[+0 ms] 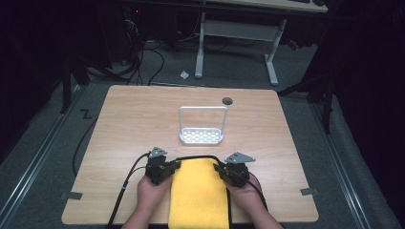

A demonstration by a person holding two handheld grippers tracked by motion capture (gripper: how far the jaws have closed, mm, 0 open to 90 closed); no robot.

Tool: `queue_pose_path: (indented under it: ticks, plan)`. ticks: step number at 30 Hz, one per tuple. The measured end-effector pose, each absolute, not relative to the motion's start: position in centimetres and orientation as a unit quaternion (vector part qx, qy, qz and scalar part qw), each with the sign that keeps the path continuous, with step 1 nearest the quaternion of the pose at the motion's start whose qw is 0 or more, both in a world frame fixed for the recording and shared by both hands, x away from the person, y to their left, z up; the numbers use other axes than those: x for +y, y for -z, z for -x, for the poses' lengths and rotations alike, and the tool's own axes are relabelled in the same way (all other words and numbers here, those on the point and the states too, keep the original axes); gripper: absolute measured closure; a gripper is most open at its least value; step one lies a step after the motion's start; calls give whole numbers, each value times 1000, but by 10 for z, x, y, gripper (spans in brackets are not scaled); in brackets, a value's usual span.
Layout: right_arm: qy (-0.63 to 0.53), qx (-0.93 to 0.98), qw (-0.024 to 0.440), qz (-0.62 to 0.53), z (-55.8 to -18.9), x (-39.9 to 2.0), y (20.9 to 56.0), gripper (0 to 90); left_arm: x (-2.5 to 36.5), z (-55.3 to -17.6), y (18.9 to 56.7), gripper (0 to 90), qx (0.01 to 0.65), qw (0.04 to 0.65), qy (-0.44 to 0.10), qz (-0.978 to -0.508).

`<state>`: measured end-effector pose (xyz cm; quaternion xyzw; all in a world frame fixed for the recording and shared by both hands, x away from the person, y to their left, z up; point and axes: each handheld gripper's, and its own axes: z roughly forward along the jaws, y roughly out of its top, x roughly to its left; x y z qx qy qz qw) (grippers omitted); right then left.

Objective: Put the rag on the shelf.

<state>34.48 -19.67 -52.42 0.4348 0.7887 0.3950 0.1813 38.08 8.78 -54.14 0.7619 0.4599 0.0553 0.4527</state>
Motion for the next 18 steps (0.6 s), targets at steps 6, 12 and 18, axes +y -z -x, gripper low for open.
queue_pose_path:
  ticks: [6, 12, 18]
  plan:
    - [-408, 785, 191, -425, -342, -197, 519, 791, 91, -378, 538, 817, 451, 476, -65, -752]
    - [-434, 770, 205, -420, -340, -200, 505, 790, 92, -372, 522, 817, 439, 508, -88, -736]
    - [-447, 762, 241, -401, -339, -200, 484, 793, 90, -370, 490, 828, 418, 530, -120, -728]
